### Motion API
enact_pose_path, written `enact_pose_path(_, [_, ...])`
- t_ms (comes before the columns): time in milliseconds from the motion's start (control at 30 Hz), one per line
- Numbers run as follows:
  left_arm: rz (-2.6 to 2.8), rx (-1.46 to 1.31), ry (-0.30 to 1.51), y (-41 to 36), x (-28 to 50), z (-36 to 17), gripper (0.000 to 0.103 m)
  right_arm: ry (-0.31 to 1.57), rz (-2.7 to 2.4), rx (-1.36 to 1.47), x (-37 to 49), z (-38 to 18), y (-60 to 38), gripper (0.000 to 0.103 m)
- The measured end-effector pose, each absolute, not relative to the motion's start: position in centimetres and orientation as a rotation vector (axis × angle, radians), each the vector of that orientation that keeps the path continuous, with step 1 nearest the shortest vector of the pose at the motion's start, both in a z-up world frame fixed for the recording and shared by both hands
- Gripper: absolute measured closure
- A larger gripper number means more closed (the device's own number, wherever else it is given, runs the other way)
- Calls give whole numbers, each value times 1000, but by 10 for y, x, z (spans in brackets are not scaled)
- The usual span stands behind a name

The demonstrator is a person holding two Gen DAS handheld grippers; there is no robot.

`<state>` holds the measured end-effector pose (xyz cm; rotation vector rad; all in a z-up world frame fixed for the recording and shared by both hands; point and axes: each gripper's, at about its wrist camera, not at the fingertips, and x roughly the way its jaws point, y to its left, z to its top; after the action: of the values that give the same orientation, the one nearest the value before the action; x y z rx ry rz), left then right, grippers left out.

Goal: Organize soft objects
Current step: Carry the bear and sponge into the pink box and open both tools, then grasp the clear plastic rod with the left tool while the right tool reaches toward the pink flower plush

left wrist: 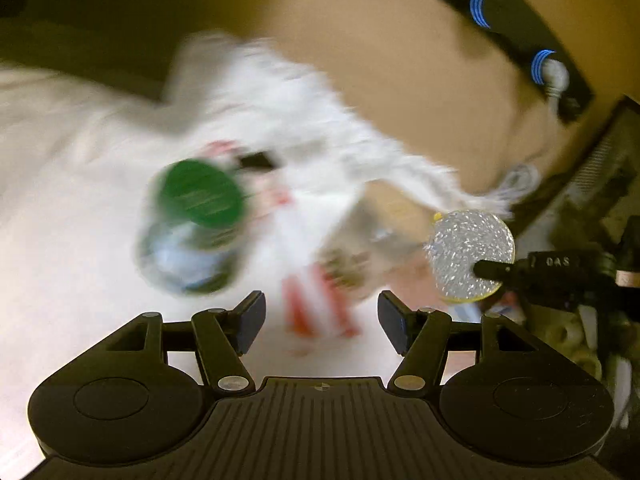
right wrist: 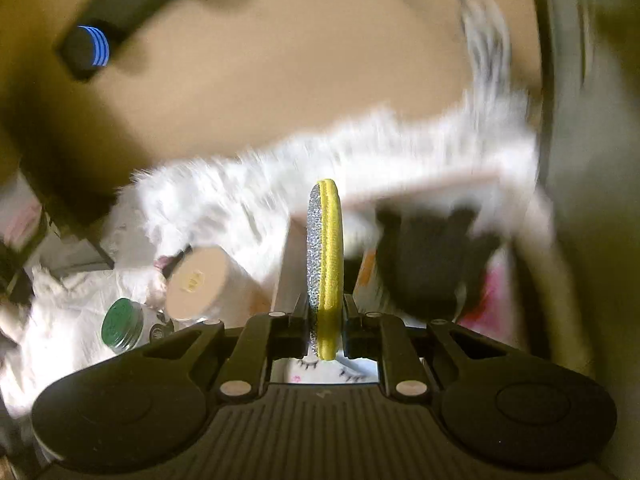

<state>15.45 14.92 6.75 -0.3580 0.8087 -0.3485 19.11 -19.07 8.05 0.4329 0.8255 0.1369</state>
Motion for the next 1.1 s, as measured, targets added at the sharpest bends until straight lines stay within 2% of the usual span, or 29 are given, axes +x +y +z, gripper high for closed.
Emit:
enact_pose_path(133, [-279, -317, 848, 188, 135, 61, 36, 904, 147, 594, 210, 41, -191, 89])
enact_pose_path(233, [-251, -278, 881, 203, 127, 53, 36, 896, 129, 614, 209, 36, -187, 88])
enact_pose_path(333, [-271, -256, 906, 210, 124, 45, 36, 875, 106, 549, 197, 45, -178, 80])
enact_pose_path(367, [-282, -248, 914, 211, 125, 42, 36, 871, 101, 529, 193, 48, -175, 76])
enact_pose_path(467, [-322, -225, 922, 212, 123, 37, 36, 861, 70, 484, 177, 60, -170, 34])
enact_pose_path(633, [-462, -154, 874, 192, 128, 38, 36, 750, -57, 206, 130, 86, -138, 33])
enact_pose_path(700, [-503, -130, 848, 181, 131, 39, 36, 712, -80, 74, 109, 91, -120, 29])
enact_pose_path(933, [-552, -29, 868, 135, 162, 25, 36, 680, -98, -191, 58, 80, -67, 27])
enact_pose_path(967, [-548, -7, 870, 129, 166, 22, 38, 693, -90, -200, 53, 77, -63, 27])
enact_pose_path(1100, [-552, 64, 867, 114, 176, 14, 63, 740, -57, -226, 37, 65, -49, 27])
